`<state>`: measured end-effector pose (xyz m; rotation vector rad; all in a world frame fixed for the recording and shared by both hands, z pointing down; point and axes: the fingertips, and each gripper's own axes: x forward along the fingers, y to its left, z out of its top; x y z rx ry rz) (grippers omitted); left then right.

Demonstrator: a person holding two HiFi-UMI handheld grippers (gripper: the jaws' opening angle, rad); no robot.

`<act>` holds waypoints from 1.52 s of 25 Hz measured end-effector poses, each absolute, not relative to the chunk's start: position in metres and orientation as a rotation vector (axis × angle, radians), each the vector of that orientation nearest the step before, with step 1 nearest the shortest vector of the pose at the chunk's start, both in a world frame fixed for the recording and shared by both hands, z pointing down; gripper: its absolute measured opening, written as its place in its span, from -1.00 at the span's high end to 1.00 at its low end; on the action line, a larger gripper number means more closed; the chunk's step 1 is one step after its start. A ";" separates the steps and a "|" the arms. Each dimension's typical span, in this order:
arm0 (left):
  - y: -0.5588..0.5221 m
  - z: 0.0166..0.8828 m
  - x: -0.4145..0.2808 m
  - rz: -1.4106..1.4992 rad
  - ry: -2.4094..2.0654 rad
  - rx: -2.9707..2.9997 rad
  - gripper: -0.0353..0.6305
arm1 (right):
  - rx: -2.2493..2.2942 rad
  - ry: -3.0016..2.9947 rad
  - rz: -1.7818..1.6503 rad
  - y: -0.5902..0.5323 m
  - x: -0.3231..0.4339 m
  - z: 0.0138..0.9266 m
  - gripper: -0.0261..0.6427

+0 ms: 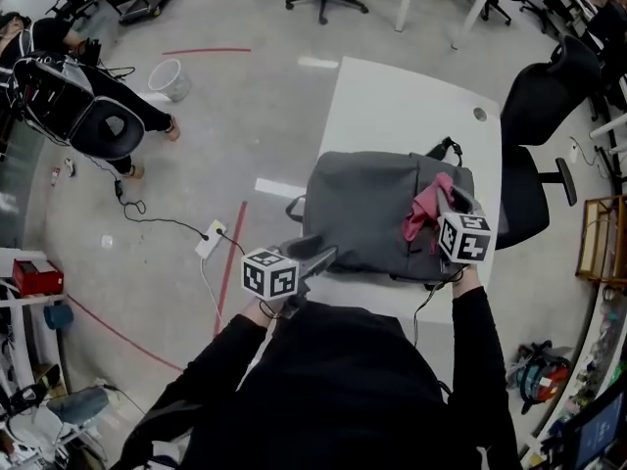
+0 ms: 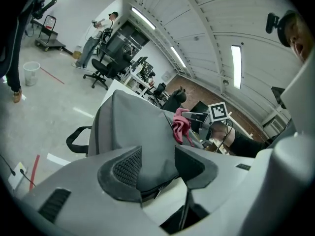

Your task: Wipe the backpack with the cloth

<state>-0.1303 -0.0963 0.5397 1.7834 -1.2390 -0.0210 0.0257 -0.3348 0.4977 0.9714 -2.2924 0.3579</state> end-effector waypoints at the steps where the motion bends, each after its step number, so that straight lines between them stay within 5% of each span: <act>1: -0.104 0.541 -0.124 -0.013 -1.254 1.785 0.22 | 1.008 -2.285 0.347 -0.351 0.045 0.493 0.67; 9: -0.065 0.551 -0.132 -0.052 -1.290 1.764 0.22 | 1.241 -2.253 0.332 -0.362 0.086 0.478 0.67; 29: -0.004 0.561 -0.296 -0.052 -1.345 1.646 0.22 | 0.548 -2.466 0.370 -0.222 -0.280 0.529 0.67; 38: -0.036 0.559 -0.246 -0.035 -1.308 1.680 0.22 | 0.732 -2.357 0.379 -0.298 -0.174 0.545 0.67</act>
